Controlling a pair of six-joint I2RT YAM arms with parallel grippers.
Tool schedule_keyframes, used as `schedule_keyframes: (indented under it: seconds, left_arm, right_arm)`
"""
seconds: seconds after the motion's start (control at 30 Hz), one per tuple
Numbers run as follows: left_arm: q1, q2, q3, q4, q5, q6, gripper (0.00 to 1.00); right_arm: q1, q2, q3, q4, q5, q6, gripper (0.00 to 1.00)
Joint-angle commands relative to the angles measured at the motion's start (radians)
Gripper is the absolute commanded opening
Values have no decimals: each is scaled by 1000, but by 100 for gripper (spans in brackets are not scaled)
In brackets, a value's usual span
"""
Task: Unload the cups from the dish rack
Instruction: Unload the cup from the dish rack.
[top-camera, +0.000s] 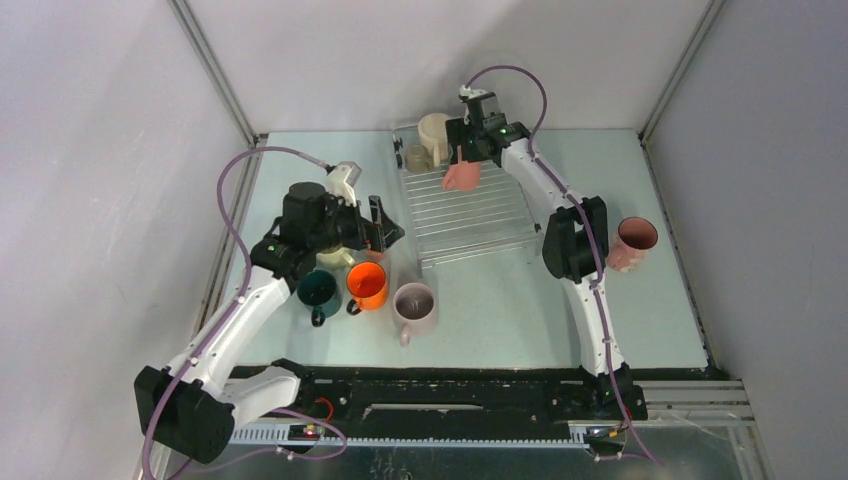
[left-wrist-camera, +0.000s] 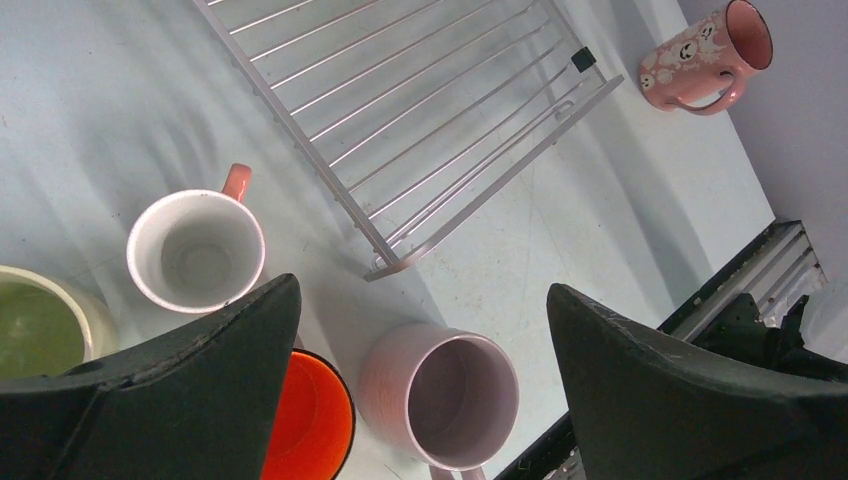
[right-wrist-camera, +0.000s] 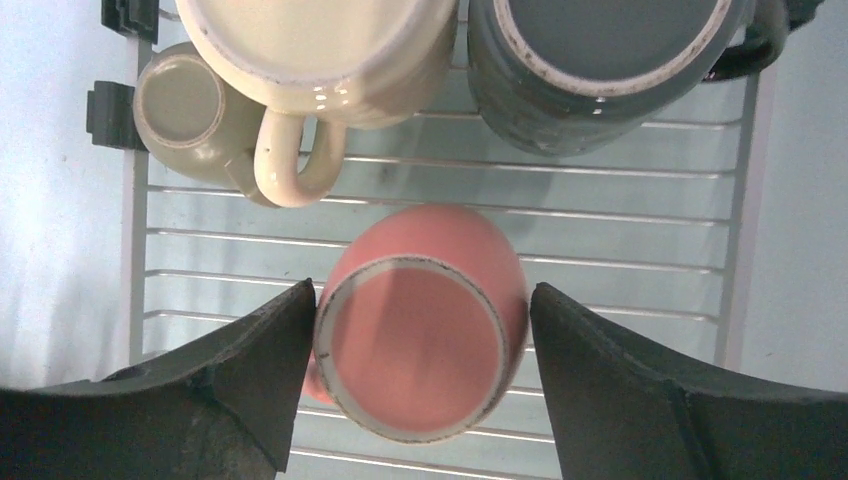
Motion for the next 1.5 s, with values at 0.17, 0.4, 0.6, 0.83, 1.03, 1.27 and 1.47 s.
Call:
schedule_keyframes:
  seconds: [0.17,0.4,0.6,0.83,1.03,1.27,1.47]
  left_arm:
    - [9,10,-23,35,26,-6,100]
    - [9,11,-23,36,29,-6,100]
    - [9,15,-23,37,37,-7,100]
    - [9,14,-25,37,43,-8,100]
    - [9,15,-24,37,46,-7,100]
    - [9,17,-26,37,52,-8,100]
    - [9,21,-23,39,58,-7,100]
  right_arm:
    - [12,-27,49,-132,67,22,100]
    - [27,2,103,-190,127,88,100]
    - [31,15,106,-204,140,151,100]
    - [54,39,121,-177,174,150,100]
    - [53,53,123,-159,175,141,94]
    - [50,50,125,-143,174,129,75]
    - [47,10,120,-147,157,127,50]
